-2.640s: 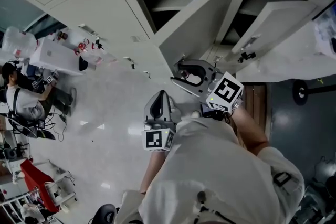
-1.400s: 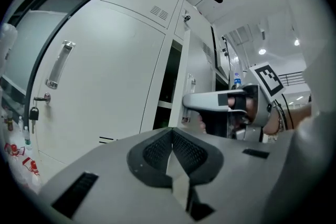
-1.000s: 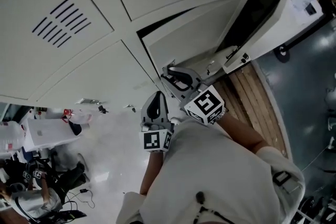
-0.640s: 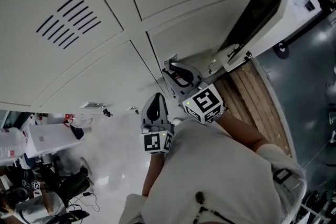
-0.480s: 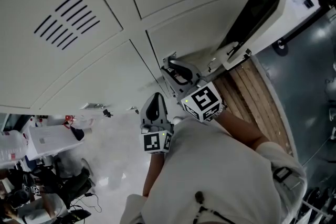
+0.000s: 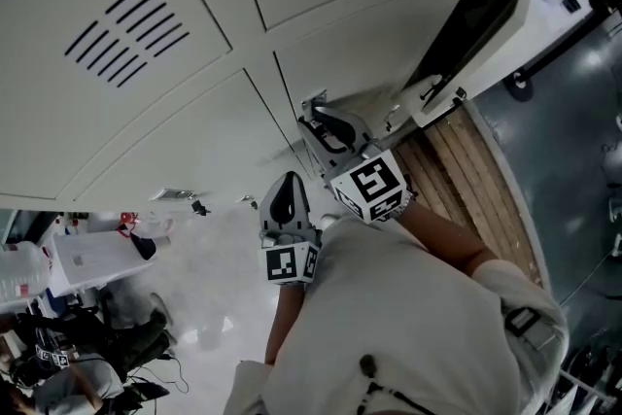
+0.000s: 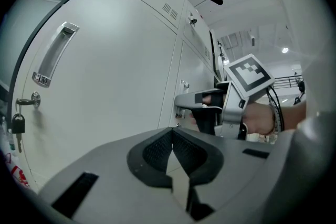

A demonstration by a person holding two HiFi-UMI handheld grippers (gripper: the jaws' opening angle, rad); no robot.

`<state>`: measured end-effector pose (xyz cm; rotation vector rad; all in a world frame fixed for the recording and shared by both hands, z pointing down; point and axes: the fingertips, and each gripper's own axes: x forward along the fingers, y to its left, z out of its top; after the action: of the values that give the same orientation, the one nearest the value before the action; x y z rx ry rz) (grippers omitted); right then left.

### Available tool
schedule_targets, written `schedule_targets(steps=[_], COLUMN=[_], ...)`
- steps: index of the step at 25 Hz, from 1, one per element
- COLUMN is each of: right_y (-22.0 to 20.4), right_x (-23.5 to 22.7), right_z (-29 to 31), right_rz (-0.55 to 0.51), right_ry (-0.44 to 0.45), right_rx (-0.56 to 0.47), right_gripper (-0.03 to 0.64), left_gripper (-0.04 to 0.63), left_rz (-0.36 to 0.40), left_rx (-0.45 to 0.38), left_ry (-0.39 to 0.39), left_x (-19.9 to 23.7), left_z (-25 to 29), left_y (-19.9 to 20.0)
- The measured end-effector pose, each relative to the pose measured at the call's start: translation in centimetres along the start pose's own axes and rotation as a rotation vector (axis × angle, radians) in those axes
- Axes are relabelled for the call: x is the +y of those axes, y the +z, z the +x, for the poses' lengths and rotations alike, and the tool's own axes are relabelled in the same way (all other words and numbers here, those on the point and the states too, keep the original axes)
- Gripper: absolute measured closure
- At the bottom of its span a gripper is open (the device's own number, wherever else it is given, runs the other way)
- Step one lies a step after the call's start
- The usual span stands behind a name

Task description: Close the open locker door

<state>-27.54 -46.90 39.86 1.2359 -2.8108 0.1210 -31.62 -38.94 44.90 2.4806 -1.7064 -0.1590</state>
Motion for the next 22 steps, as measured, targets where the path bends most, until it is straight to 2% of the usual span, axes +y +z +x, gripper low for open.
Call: schedule_targets(steps=[8, 13, 22], right_y=[0.0, -0.4, -1.7], right_x=[-0.1, -0.7, -1.0], right_z=[0.0, -0.1, -2.1], right_rz=[0.002, 0.01, 0.025], right_ry=[-0.035, -0.081, -0.054], right_rx=[0.003, 0.019, 0.037], right_gripper=[0.532, 0.503, 0.503], left_gripper=[0.588, 0.588, 0.588], left_rz=[0.004, 0.009, 0.008], left_rx=[0.005, 0.006, 0.016], left_ry=[0.021, 0.021, 0.019], left_x=[0.3, 0.0, -0.7], left_z=[-0.7, -1.0, -1.2], left_y=[-0.1, -0.1, -0.5])
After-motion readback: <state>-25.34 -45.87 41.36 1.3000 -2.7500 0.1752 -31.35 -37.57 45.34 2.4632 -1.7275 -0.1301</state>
